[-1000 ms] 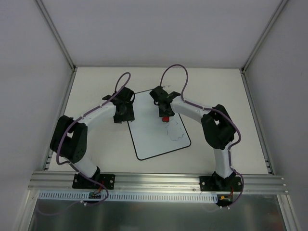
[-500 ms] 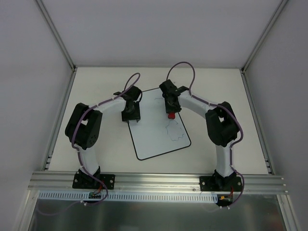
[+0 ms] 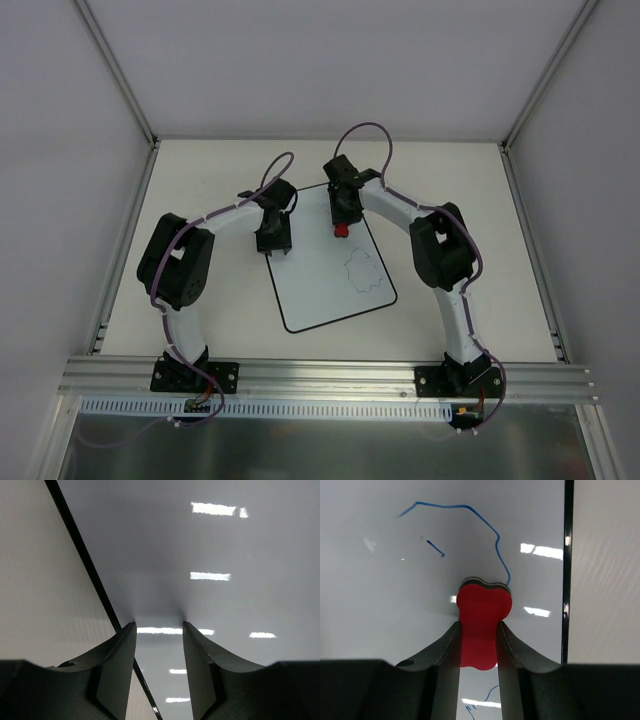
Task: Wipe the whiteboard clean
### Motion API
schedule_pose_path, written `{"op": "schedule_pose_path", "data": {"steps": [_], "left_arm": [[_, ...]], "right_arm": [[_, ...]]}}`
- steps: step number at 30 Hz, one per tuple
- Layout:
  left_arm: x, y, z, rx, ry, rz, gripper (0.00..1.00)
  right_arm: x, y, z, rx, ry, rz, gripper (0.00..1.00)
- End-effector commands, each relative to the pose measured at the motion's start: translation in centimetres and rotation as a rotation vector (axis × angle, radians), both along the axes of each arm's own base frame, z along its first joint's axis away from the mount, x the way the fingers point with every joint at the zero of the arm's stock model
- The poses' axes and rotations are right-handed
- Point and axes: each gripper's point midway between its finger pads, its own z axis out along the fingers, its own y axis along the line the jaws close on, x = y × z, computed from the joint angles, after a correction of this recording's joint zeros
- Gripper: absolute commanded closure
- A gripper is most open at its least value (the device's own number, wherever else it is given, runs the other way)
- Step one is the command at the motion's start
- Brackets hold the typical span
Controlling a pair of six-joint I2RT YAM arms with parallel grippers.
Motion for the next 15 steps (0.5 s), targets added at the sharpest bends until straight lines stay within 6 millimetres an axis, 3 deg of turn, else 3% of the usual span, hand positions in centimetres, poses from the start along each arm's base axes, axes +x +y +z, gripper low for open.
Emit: {"op": "schedule_pose_path", "data": {"steps": [1,6,8,11,12,15], "left_arm": [[-2.0,-1.1,-2.0,-0.02,0.088,-0.027,0.58],[-2.4,-1.0,-2.1,-0.023,0.099,-0.021,0.59],[-2.6,-1.0,-2.2,-0.025,0.102,-0.017,0.59],[-2.6,-1.1,-2.1,-0.031,0.103,-0.015,0.6],[-2.7,-1.1,-2.1,-0.031,0.103,-0.014,0.61],[-2.7,-1.1,-2.1,-0.033,0.104,-0.013,0.61]], "right_arm": [[-0.1,1.7,-1.6,0.006,0.029,0.052,0.96],[-0.1,3.9,-2.4,-0.022,0.008,0.134,0.96],[0.2,3.6,-2.5,-0.043,-0.004,0.113,0.96],[1.0,0.7,-2.5,-0.063,-0.007,-0.003,0.97],[0.4,-0.6,-3.2,-0.076,0.018,-0.039,0.97],[0.8,-4.3,-2.5,-0.096,0.015,-0.126,0.98]]}}
